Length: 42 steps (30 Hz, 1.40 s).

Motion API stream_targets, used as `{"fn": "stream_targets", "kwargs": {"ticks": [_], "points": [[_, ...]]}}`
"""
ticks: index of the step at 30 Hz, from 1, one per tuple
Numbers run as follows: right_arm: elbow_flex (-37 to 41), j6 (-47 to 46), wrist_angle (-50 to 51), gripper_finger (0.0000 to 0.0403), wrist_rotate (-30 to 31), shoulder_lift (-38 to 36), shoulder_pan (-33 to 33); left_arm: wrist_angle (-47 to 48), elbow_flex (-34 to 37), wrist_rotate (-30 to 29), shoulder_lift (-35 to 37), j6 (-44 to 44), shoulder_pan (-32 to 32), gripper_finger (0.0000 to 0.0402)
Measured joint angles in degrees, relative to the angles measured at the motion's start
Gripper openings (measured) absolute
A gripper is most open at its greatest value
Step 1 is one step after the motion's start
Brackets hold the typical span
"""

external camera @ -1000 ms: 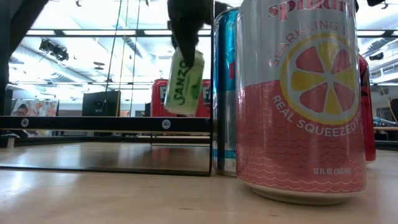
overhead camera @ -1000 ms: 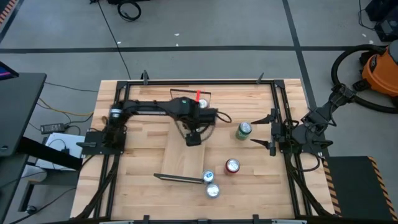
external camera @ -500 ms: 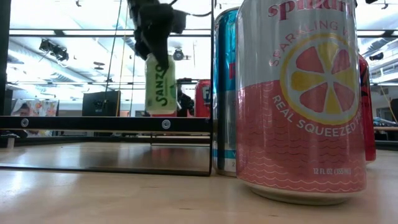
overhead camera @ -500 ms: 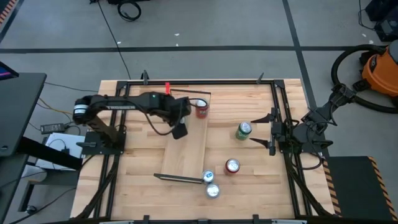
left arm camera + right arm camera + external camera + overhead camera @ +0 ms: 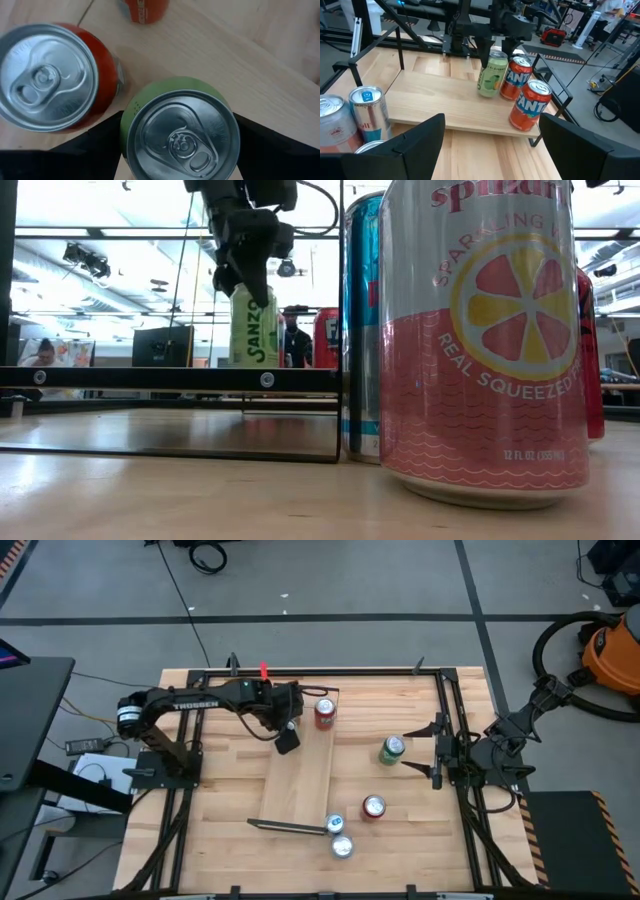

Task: Place canned beverage on shelf
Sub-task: Put the light green soda can on the shelf

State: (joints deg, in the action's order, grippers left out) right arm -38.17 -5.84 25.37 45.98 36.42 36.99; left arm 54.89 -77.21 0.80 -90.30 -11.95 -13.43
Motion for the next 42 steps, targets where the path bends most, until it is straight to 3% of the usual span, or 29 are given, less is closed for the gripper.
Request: {"fn": "stream_targets", "kwargs": {"ticks": [13,28,37,42], "points": [[0.0,0.0,0.0,0.0334,-0.1,0.0,0.0,0.1,0.0,0.0,-0.5,-0.3,0.1,0.0344],[0.0,0.0,0.0,0.0334,-0.1,0.0,0.0,1.0,0.0,0.9,-0.5,-1.6,0.2,0.0351],[0.0,0.0,0.0,0.0334,-0.1,0.0,0.0,0.9,-0.1,1.7,-0.5,-2.2,0.2,0.0393],[0.0,0.0,0.0,0.0334,-0.1,0.0,0.0,2.8,-0.1,1.3,-0.5,-2.0,0.2,0.0398]]}}
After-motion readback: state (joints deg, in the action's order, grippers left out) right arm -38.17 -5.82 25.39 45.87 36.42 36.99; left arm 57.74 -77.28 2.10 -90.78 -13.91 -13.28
